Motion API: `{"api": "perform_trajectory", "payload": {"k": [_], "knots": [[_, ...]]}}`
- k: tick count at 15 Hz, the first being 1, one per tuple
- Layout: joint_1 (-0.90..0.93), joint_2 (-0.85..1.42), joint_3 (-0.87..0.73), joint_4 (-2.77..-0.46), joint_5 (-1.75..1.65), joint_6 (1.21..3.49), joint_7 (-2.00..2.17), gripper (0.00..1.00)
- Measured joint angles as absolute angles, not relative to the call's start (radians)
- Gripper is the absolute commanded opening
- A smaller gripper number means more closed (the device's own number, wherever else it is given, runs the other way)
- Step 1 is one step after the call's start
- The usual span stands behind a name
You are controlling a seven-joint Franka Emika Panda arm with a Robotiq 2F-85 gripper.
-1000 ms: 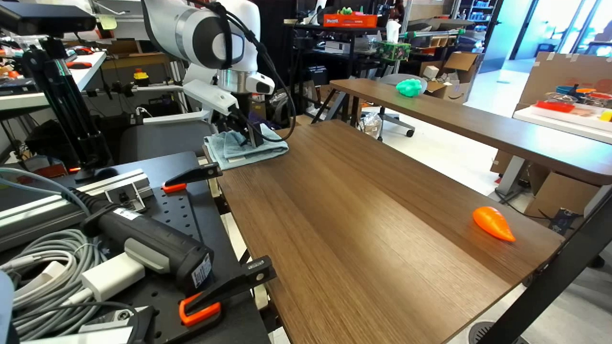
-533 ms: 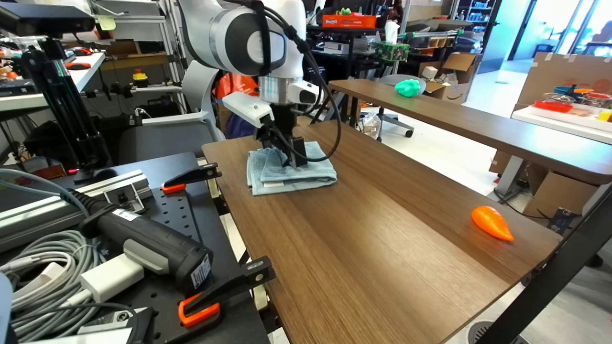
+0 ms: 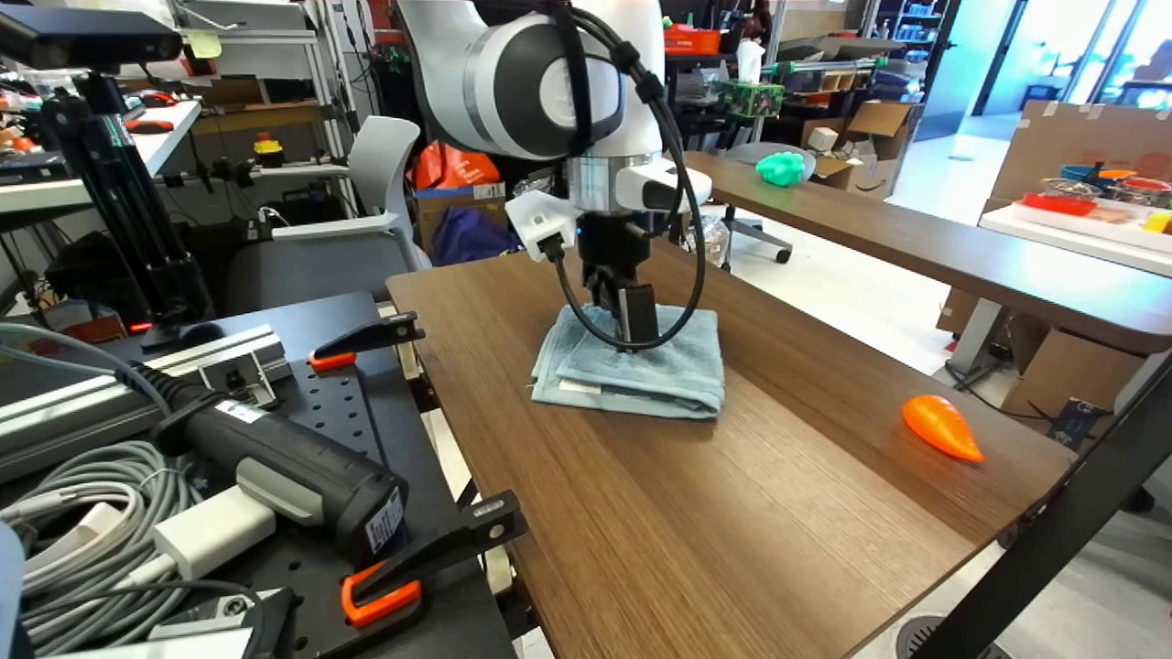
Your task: Use the blue towel to wipe the tabletop
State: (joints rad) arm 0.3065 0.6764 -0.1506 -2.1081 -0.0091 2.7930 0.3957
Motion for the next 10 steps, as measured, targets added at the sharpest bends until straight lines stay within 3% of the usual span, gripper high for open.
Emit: {"api": "perform_trajectory", "payload": {"k": [10], "knots": [[0.286,0.856,-0.246,-1.873,0.109,2.901,0.619,1.00]]}}
